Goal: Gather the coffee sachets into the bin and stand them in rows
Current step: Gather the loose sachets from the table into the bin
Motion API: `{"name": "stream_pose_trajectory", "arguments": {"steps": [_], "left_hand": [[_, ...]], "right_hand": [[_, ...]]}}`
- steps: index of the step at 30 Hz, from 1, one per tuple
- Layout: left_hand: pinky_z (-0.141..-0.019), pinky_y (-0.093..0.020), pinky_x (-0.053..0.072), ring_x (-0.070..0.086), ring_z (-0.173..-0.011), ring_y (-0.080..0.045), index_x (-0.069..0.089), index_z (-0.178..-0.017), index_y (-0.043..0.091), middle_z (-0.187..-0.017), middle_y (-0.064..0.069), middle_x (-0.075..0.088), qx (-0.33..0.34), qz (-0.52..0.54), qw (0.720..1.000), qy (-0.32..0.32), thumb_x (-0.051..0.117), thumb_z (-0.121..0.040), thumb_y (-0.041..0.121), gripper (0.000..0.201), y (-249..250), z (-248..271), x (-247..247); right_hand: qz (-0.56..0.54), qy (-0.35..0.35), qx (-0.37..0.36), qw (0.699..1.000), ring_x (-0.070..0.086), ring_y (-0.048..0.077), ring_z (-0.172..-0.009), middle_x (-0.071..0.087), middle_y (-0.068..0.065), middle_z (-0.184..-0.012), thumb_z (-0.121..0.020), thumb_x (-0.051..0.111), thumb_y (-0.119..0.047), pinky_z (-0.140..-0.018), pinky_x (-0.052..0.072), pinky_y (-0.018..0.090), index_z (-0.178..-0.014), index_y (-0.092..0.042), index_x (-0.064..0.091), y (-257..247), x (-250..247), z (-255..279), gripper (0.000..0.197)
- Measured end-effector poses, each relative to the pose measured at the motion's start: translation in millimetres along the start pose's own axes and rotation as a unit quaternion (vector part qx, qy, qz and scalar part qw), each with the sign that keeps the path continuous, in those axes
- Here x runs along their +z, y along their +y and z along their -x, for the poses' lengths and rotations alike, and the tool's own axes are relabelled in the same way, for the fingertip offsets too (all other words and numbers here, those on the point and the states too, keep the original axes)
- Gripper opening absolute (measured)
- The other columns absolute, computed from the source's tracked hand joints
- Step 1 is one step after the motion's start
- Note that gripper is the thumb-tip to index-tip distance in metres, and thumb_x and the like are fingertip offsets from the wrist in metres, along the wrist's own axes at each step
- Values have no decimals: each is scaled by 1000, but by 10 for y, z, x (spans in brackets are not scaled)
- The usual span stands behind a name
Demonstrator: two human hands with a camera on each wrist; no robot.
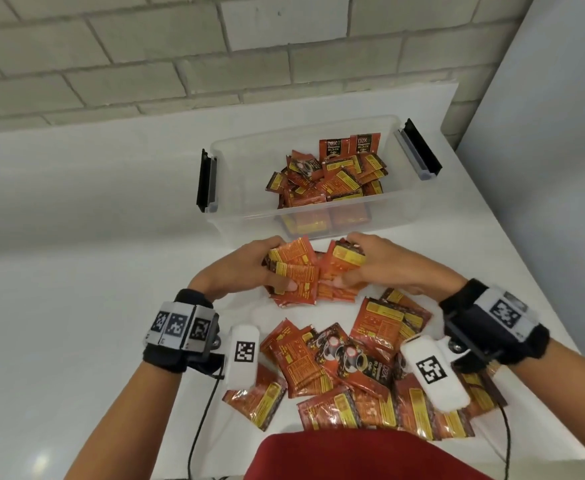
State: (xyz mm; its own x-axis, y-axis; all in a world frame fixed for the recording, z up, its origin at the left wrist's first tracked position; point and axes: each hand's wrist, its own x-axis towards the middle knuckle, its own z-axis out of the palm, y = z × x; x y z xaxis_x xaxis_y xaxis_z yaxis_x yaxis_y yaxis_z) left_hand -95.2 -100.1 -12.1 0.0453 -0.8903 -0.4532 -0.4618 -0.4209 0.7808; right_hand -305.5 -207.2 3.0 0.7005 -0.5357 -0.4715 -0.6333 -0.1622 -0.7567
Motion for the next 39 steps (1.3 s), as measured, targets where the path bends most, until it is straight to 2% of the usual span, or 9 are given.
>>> {"name": "stream_pose_trajectory", "arguments": {"steps": [5,9,13,16,20,23,30,35,39], "left_hand": [[-94,-33,51,68,-100,-9,64,-118,24,-107,8,73,2,1,1000,-26,76,-78,28,41,105,281,-120],[-95,-26,46,68,-97,-7,71,-106,24,-103,10,73,-15,-49,990,-128,73,-77,38,31,183,501,2],[-90,-20,47,60,-102,-7,73,-104,25,-113,10,58,-12,-149,981,-121,76,-78,39,30,160,508,243],[-90,-24,46,58,-107,-18,69,-110,15,-116,-2,57,-6,-193,973,-129,75,-80,35,36,156,462,372],[-78,-26,49,64,-87,-10,68,-106,11,-104,-4,66,7,-185,975,-125,76,-81,31,33,130,396,438],[-74,-20,49,66,-77,-3,68,-106,17,-98,5,72,-12,-152,980,-128,76,-81,33,31,103,364,396],[-90,-31,54,69,-97,-13,67,-112,20,-105,5,73,11,-42,991,-124,73,-82,30,31,299,395,84],[-68,-24,55,71,-85,-15,66,-113,19,-99,0,75,64,36,997,-29,69,-81,20,32,664,408,-247],[-74,-29,56,70,-95,-21,62,-121,17,-105,-3,73,84,110,989,51,71,-77,25,45,887,253,-461]], "right_hand": [[-56,-31,14,998,71,14,-85,75,1,-94,-79,75,-11,-76,54,21,-103,-15,67,124,-266,364,26],[27,-30,40,998,69,17,-84,73,0,-87,-77,78,-22,-80,51,28,-89,-19,69,275,-228,584,16],[245,-32,73,966,41,22,-119,46,3,-125,-82,72,-40,-102,35,36,-125,-20,55,368,-63,600,51],[265,-31,93,959,27,26,-128,29,6,-139,-84,69,-41,-104,34,36,-144,-24,36,423,46,552,71],[213,-18,65,975,53,18,-101,46,4,-118,-82,73,-35,-81,49,25,-129,-24,49,433,34,481,54],[162,-14,34,986,58,4,-78,58,-8,-98,-83,74,-27,-60,43,10,-112,-28,48,409,-5,476,39],[62,21,-8,998,69,10,-79,70,-6,-94,-79,77,-22,-69,54,25,-97,-30,56,298,-295,536,29],[-54,41,-53,996,69,4,-71,73,-4,-84,-75,78,-11,-57,49,13,-99,-24,60,36,-598,556,32],[-114,81,-74,987,69,4,-70,73,-7,-80,-73,76,-11,-56,52,15,-101,-23,61,-193,-848,444,33]]}}
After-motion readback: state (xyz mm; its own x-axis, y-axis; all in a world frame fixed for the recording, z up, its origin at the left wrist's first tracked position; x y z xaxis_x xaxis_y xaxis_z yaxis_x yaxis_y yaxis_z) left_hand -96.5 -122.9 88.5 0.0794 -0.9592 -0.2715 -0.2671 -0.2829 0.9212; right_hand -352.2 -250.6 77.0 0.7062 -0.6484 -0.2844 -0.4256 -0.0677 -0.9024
